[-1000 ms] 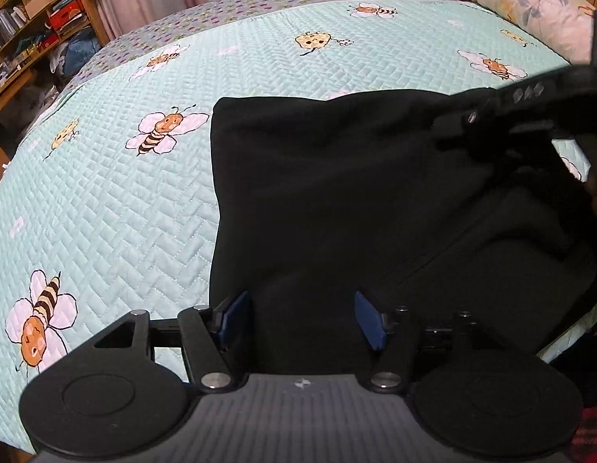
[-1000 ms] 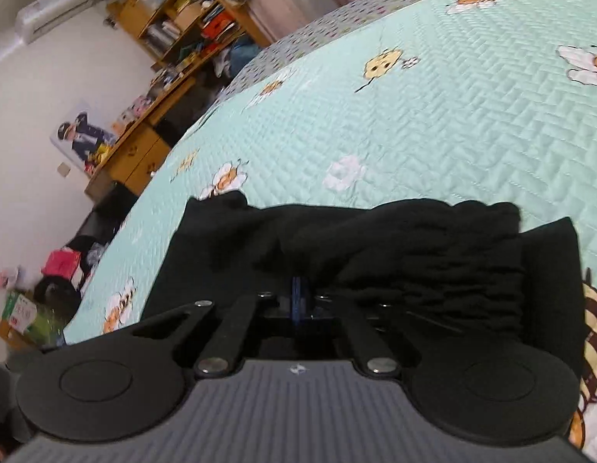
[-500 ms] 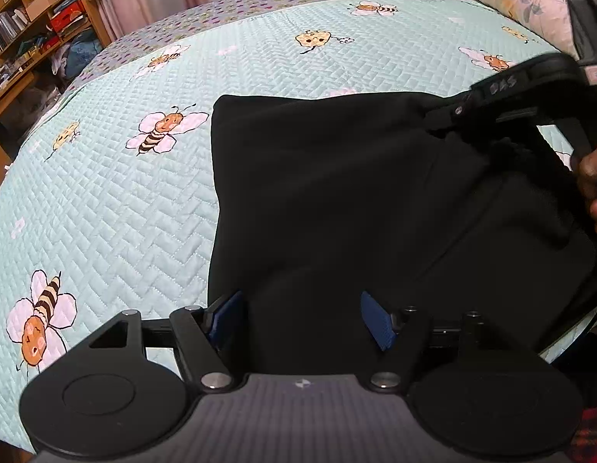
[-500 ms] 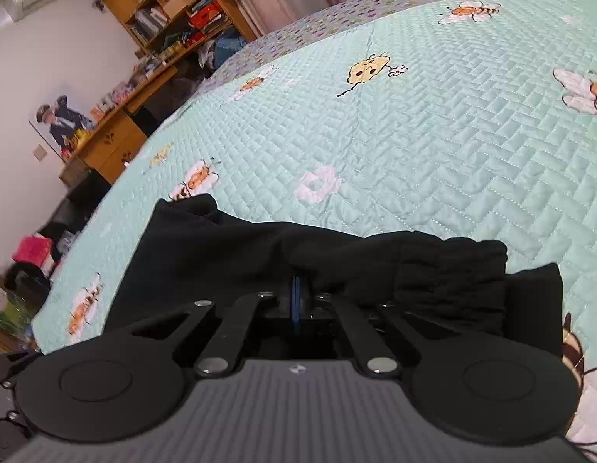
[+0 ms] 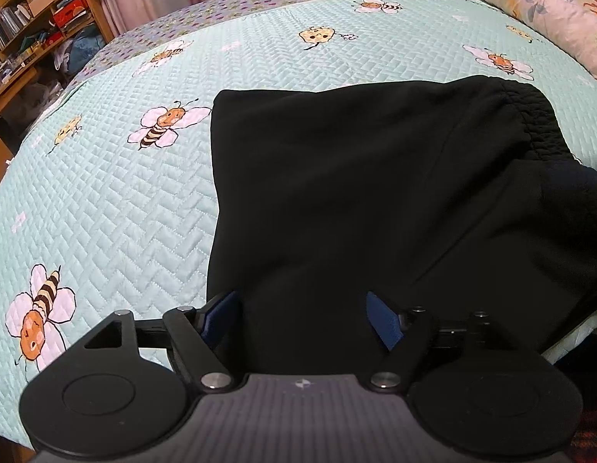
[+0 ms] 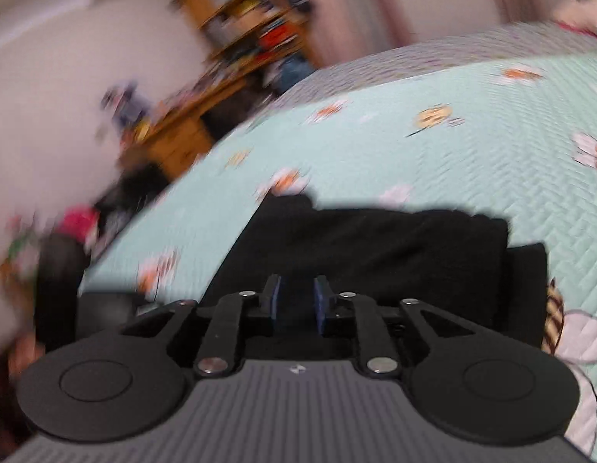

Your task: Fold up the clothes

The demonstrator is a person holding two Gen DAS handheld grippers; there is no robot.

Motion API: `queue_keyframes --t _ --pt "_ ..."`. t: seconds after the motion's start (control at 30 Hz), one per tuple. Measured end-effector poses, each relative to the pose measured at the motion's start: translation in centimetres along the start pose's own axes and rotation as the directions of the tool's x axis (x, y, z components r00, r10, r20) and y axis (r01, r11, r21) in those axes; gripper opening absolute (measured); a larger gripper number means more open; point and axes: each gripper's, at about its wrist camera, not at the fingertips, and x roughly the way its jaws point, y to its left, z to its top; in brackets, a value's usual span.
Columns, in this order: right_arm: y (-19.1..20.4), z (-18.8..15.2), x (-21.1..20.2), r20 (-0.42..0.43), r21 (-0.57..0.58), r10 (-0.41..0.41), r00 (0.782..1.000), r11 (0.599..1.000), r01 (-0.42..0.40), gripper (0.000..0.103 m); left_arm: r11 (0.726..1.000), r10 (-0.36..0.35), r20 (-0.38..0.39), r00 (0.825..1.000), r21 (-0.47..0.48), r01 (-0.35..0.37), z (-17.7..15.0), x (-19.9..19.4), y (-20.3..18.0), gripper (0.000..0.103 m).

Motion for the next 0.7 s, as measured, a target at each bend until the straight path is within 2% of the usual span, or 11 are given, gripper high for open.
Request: queue_keyframes --t 0.03,0.07,0.1,0.13,0.2,0.27,0.37,0.4,0.6,0.67,0.7 --pt "0.0 -1.2 0.4 -0.058 -0.039 -0.04 0.998 0.999 0.038 0.023 1.0 -0.003 0.001 1.0 -0.003 0.003 0.0 0.1 0.2 0.081" --pt "-0.7 -2.5 0.4 -0.07 -0.054 -0.061 0.996 0.997 0.057 0.007 1.0 -0.008 0.0 1.0 -0.012 0.008 -0.1 0.3 0.3 0.085" --pt "-1.6 -3.7 0.3 -0.073 -0.066 -0.077 0.994 0.995 0.072 0.0 1.0 -0.014 -0.001 1.0 -0.02 0.014 -0.2 0.5 0.5 0.086" --pt "-2.5 -5.0 0.2 -0.077 -0.077 -0.094 0.993 0.993 0.088 0.0 0.999 -0.021 0.0 1.0 -0.027 0.021 -0.2 0.6 0.7 0.087" --pt "-3.1 -5.0 -0.6 -0.07 -0.01 -0.082 0.994 0.997 0.081 0.0 0.999 -0.05 0.02 0.999 -0.017 0.05 -0.8 -0.1 0.8 0.087" --pt "-2.4 -4.7 -0.7 -0.075 -0.053 -0.108 0.991 0.993 0.104 0.0 0.997 -0.079 0.04 0.996 -0.007 0.079 -1.3 -0.8 0.9 0.087" --pt "-2.3 -4.3 -1.1 -0.086 -0.046 -0.105 0.991 0.994 0.102 0.0 0.993 -0.122 0.069 0.99 0.009 0.122 -2.1 -2.0 1.0 0.081" --pt "-2.1 -4.3 -1.2 -0.081 -0.049 -0.093 0.992 0.995 0.089 0.001 0.991 -0.137 0.078 0.988 0.014 0.136 -2.4 -2.3 1.1 0.078" --pt "0.1 -4.3 -2.1 -0.046 -0.09 -0.011 0.999 0.996 0.007 0.024 0.975 -0.22 0.131 0.967 0.055 0.215 -4.0 -4.5 1.2 0.078" --pt "0.8 -4.3 -2.3 -0.035 -0.105 0.016 0.999 0.994 -0.02 0.025 0.978 -0.196 0.12 0.973 0.102 0.184 -4.9 -3.8 0.2 0.082" --pt "0.6 -5.1 -1.4 -0.074 -0.142 -0.03 0.997 0.99 0.019 0.022 0.978 -0.193 0.111 0.975 0.099 0.182 -5.1 -3.1 0.0 0.084"
